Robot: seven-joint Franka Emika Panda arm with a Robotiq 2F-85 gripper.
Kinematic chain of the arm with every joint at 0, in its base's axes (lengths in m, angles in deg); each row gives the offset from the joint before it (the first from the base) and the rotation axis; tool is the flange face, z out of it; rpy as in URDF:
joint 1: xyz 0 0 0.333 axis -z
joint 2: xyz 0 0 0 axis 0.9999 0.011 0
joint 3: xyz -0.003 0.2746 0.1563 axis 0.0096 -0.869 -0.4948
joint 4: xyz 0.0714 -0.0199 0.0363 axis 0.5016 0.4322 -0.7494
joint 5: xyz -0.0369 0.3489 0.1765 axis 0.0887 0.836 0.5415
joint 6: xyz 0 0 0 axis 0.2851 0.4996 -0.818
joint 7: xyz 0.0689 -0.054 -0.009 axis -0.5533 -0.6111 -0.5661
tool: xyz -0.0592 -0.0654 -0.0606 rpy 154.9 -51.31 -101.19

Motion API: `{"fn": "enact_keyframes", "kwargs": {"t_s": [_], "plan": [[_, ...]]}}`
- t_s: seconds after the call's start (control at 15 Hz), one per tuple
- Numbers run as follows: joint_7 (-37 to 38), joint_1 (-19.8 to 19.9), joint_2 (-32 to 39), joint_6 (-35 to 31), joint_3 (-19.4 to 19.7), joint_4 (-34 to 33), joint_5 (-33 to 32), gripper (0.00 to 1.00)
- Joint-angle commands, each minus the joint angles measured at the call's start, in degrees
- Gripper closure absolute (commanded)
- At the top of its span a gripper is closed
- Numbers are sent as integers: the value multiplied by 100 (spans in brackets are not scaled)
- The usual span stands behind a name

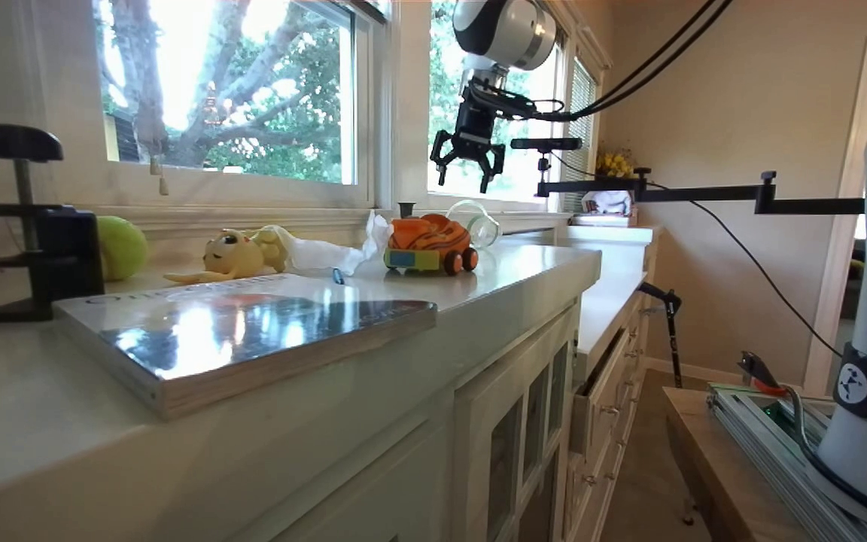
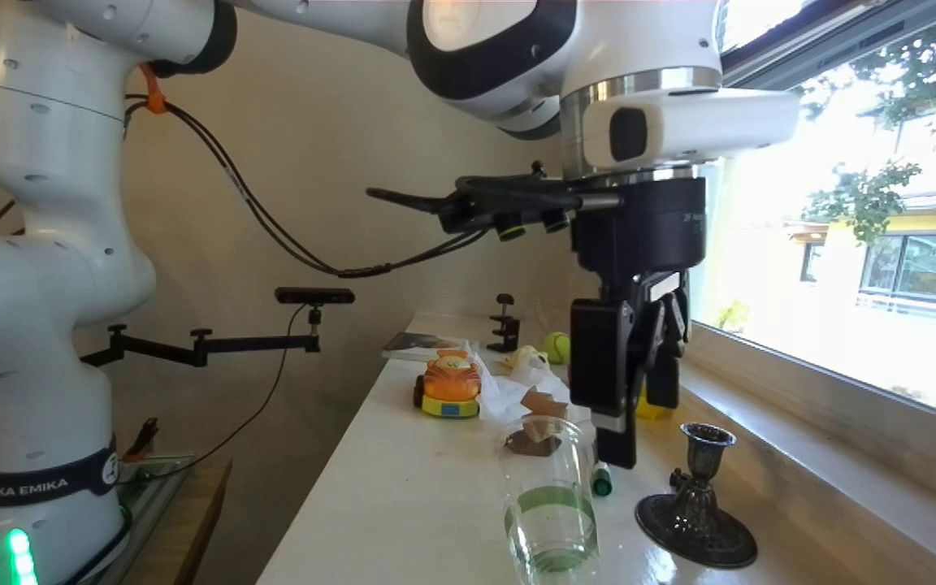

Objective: Put the cup upside down

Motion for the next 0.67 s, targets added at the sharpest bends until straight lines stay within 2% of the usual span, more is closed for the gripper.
{"fn": "enact_keyframes", "kwargs": {"t_s": [0.0,0.6], "plan": [[536,104,-131,254,-38,-70,-75,0],[1915,274,-390,1030,78,-71,-324,0]]}}
